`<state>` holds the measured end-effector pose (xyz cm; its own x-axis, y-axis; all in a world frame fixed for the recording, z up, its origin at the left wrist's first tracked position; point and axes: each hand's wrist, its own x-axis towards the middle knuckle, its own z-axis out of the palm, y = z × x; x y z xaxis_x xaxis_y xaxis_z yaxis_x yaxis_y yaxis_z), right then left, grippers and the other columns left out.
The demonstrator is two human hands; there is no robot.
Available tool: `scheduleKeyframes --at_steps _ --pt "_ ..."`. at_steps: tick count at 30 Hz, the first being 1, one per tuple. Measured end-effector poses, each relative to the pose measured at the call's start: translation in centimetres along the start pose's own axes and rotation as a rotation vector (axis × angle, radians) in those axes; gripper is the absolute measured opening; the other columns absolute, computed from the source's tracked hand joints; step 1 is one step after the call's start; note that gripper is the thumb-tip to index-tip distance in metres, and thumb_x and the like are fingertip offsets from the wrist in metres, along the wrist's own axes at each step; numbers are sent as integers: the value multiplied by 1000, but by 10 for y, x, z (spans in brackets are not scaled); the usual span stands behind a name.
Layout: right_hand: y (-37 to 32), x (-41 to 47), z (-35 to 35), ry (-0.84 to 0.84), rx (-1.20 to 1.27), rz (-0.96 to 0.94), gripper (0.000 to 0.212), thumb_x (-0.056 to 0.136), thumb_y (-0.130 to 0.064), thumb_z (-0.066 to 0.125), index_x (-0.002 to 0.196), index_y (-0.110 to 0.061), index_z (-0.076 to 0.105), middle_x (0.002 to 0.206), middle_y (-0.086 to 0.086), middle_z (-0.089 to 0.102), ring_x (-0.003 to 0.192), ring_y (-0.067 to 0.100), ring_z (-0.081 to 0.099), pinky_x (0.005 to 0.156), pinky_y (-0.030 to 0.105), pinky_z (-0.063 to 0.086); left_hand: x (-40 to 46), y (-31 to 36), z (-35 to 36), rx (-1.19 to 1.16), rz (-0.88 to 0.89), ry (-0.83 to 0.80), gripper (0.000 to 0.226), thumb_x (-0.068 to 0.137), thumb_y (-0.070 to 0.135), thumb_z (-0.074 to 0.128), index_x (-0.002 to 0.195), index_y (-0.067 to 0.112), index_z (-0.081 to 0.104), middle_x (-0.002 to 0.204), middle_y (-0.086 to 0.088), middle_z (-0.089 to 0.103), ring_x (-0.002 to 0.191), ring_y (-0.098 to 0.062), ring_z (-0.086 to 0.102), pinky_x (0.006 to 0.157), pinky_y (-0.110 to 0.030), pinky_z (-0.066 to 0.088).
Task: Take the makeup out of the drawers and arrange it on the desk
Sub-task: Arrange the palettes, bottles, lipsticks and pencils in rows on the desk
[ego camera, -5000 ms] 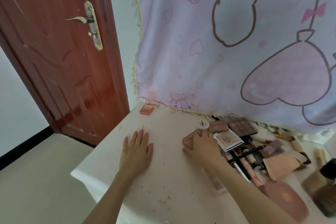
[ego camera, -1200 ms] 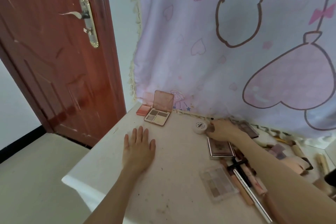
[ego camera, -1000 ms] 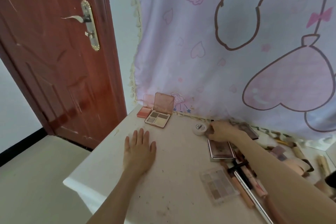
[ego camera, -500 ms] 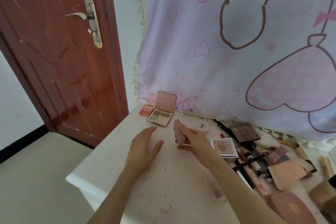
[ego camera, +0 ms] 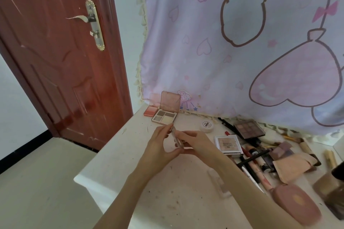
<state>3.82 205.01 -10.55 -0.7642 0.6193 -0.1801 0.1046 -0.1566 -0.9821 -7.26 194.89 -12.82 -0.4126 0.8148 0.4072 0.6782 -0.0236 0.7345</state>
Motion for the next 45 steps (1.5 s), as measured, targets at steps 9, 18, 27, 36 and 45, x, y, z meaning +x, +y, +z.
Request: scheduleKeyframes --at_steps 9,18,27,36,45 --pt "-1 -2 -1 18 -138 11 36 87 -38 61 90 -4 72 78 9 65 73 16 66 72 33 58 -5 6 2 -67 -13 27 69 71 18 78 131 14 45 120 3 50 107 -8 52 92 -5 38" --pt "6 -6 -8 -1 -119 -28 41 93 -35 53 96 3 69 77 10 64 75 18 64 71 31 58 -6 6 9 -64 16 32 66 69 20 79 127 16 48 113 7 50 103 -3 53 91 -6 39" --pt "1 3 -27 -14 -4 43 44 95 -40 46 113 -3 62 102 13 71 88 23 70 76 32 57 -3 -1 10 -202 -144 75 67 72 21 77 128 22 43 120 9 52 105 -2 55 83 -7 44" --pt "-9 7 -35 -78 -241 10 29 88 -28 62 109 -10 68 100 5 71 94 16 66 90 35 53 7 6 27 -161 -151 147 64 70 24 79 123 21 44 113 10 51 96 -4 53 77 -5 43" --pt "-10 19 -38 144 -220 90 21 97 -13 42 95 -6 62 87 11 71 75 24 71 65 31 59 5 1 30 -175 -193 149 71 70 26 79 130 17 43 118 9 52 99 -5 54 76 -3 43"
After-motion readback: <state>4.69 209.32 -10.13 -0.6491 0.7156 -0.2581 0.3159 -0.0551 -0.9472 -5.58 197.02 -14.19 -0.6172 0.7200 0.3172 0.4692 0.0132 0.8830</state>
